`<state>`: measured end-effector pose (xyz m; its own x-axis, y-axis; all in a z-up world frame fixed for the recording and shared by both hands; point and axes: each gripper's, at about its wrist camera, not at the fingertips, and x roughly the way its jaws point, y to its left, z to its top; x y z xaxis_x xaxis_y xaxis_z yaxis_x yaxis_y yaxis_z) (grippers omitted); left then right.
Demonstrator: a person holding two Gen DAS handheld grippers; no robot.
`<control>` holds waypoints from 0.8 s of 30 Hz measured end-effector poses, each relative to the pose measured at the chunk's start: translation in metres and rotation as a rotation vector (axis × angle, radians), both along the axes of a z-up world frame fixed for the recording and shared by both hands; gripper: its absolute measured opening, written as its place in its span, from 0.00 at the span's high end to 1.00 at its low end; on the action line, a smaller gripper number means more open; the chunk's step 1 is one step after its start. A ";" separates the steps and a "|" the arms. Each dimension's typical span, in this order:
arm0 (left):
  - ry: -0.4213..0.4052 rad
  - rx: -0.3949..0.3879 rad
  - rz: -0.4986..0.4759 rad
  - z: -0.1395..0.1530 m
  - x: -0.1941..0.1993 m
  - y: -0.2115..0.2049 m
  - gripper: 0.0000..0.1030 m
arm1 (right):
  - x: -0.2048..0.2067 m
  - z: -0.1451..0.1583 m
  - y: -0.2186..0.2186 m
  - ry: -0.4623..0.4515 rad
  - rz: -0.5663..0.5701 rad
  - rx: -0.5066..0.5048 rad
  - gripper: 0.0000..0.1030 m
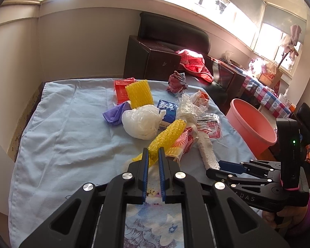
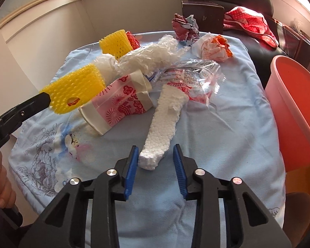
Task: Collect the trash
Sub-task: 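Carry both items over the pink bucket and open both grippers to drop them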
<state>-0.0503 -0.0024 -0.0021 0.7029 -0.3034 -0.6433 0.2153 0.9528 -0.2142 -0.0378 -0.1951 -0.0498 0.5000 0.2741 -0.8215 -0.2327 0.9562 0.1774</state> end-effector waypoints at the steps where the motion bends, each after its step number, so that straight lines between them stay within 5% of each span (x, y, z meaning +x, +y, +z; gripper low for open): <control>1: -0.004 0.001 -0.002 0.001 -0.001 -0.001 0.92 | -0.001 0.000 -0.004 0.003 -0.006 0.011 0.75; 11: -0.029 0.001 -0.016 0.015 -0.003 -0.017 0.92 | -0.025 0.019 -0.042 -0.074 -0.016 0.076 0.79; 24: -0.084 -0.025 -0.178 0.040 0.017 -0.098 0.92 | -0.036 0.043 -0.131 -0.207 -0.221 0.035 0.79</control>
